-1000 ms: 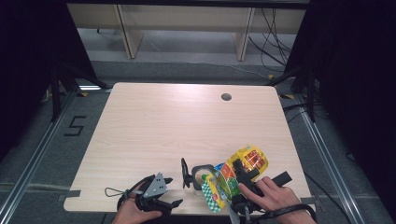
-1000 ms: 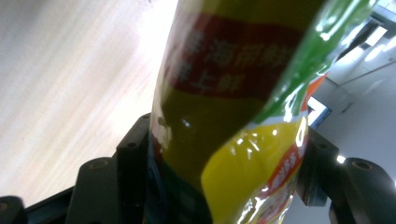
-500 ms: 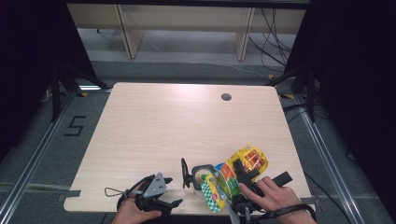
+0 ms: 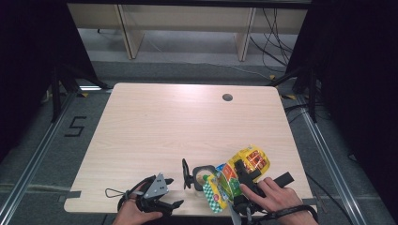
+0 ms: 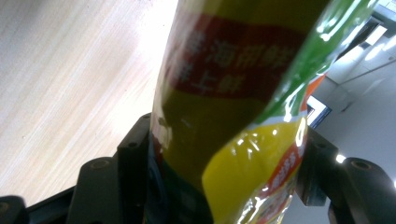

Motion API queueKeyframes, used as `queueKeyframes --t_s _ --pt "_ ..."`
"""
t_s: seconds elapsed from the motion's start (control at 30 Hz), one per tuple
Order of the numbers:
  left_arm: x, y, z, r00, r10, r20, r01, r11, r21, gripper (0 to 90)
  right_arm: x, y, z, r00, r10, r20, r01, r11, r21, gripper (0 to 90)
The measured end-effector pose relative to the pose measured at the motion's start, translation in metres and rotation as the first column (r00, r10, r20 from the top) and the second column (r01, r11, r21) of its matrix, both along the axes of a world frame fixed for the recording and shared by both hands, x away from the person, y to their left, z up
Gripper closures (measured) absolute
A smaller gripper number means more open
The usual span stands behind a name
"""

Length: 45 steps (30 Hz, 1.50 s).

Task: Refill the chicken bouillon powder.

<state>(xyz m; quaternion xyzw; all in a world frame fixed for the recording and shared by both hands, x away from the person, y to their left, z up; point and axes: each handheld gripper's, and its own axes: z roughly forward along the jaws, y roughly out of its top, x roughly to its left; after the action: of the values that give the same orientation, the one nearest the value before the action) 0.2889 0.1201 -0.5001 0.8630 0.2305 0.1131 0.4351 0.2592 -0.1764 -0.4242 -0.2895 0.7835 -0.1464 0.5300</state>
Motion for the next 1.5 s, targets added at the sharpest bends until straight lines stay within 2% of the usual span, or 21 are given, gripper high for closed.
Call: queueKeyframes --t_s 0.07,0.17,0.23,0.3,0.33,0.37,0.43,0.47,0.5,0.67,0.73,0.87,1.03,1.07,1.13,1.2,1.23,1.3,1.43,1.47,1.5 --pt "0.0001 -0.0003 -0.0008 1.0000 0.002 0.006 -0.002 1.0000 -0.008 22.1 -0.0005 -0.0006 -0.0003 0.9999 0.007 0.014 -0.007 1.000 0.006 37.1" --pt "0.0007 0.0012 0.0007 0.9999 -0.012 0.010 0.011 0.9997 0.024 22.1 -0.0004 -0.0003 0.0010 1.0000 0.000 -0.009 0.000 1.000 0.005 37.1" --pt "0.0005 0.0010 0.0006 0.9999 -0.010 0.009 0.009 0.9998 0.019 22.1 -0.0009 -0.0008 0.0014 0.9998 0.014 0.015 -0.014 1.000 0.016 37.1" --pt "0.0002 0.0002 0.0002 1.0000 -0.001 0.002 0.001 1.0000 0.006 22.1 -0.0009 0.0001 0.0020 0.9998 0.017 -0.012 -0.017 1.000 0.027 37.1" --pt "0.0002 0.0002 0.0002 1.0000 -0.001 0.002 0.001 1.0000 0.006 22.1 0.0005 0.0014 0.0008 0.9992 0.039 0.002 -0.039 0.999 -0.013 37.2" --pt "0.0001 0.0002 0.0003 1.0000 -0.002 0.003 0.002 1.0000 0.006 22.1 -0.0007 0.0007 -0.0026 1.0000 0.007 0.007 -0.007 1.000 0.019 37.3" --pt "-0.0001 0.0002 0.0001 1.0000 -0.001 0.000 0.001 1.0000 0.003 22.1 0.0003 -0.0007 0.0000 0.9998 0.013 -0.015 -0.013 1.000 0.028 37.3" --pt "0.0002 0.0006 0.0009 1.0000 -0.003 -0.004 0.003 0.9999 0.013 22.1 0.0006 0.0000 0.0028 0.9996 0.029 -0.003 -0.029 1.000 -0.002 37.3" --pt "0.0001 0.0001 0.0005 1.0000 -0.001 -0.005 0.001 1.0000 0.003 22.1 -0.0007 -0.0013 0.0023 0.9998 0.015 0.015 -0.016 1.000 0.026 37.3" --pt "0.0002 0.0002 0.0003 1.0000 -0.001 0.003 0.001 1.0000 0.006 22.1 0.0001 -0.0010 0.0007 0.9999 -0.006 -0.008 0.007 1.000 0.005 37.4" --pt "0.0001 0.0006 0.0008 1.0000 -0.003 -0.007 0.003 0.9999 0.011 22.1 0.0025 0.0010 0.0019 0.9988 0.048 -0.010 -0.049 0.999 -0.010 37.4" --pt "0.0003 0.0006 0.0009 1.0000 -0.003 -0.002 0.003 0.9999 0.012 22.1 0.0007 0.0026 0.0020 0.9983 0.058 0.000 -0.058 0.998 -0.003 37.4" --pt "-0.0002 0.0000 0.0003 1.0000 0.004 -0.005 -0.004 1.0000 0.001 22.1 -0.0013 -0.0007 0.0018 0.9999 0.013 0.008 -0.013 1.000 0.022 37.4" --pt "0.0001 0.0002 0.0006 1.0000 0.000 -0.005 0.000 1.0000 0.005 22.1 0.0001 0.0000 0.0032 0.9992 0.036 0.015 -0.036 0.999 -0.006 37.4" --pt "0.0003 0.0003 0.0004 1.0000 -0.002 0.000 0.002 1.0000 0.008 22.1 0.0002 0.0000 0.0027 0.9993 0.037 0.010 -0.037 0.999 -0.007 37.4" --pt "0.0000 -0.0001 -0.0002 1.0000 0.003 0.004 -0.003 1.0000 -0.001 22.1 -0.0021 -0.0015 -0.0009 0.9999 -0.011 0.003 0.011 0.999 0.035 37.5" --pt "0.0000 -0.0001 -0.0002 1.0000 0.003 0.004 -0.003 1.0000 -0.001 22.1 0.0009 0.0008 0.0014 0.9989 0.047 -0.005 -0.047 0.999 0.007 37.5" --pt "-0.0003 0.0002 0.0002 1.0000 0.008 0.003 -0.008 1.0000 0.002 22.1 0.0014 0.0006 0.0030 0.9985 0.054 0.006 -0.054 0.998 -0.014 37.5" --pt "0.0001 0.0005 0.0009 1.0000 -0.003 -0.006 0.003 0.9999 0.012 22.1 -0.0004 0.0001 -0.0003 0.9999 0.012 0.001 -0.012 1.000 0.017 37.5" --pt "0.0001 0.0005 0.0009 1.0000 -0.003 -0.006 0.003 0.9999 0.012 22.1 -0.0002 0.0006 -0.0004 0.9998 0.005 -0.022 -0.004 1.000 0.019 37.5" --pt "0.0002 -0.0003 -0.0006 1.0000 0.002 0.006 -0.002 1.0000 -0.007 22.1 -0.0003 0.0006 -0.0007 0.9998 0.016 -0.012 -0.016 1.000 0.024 37.5"
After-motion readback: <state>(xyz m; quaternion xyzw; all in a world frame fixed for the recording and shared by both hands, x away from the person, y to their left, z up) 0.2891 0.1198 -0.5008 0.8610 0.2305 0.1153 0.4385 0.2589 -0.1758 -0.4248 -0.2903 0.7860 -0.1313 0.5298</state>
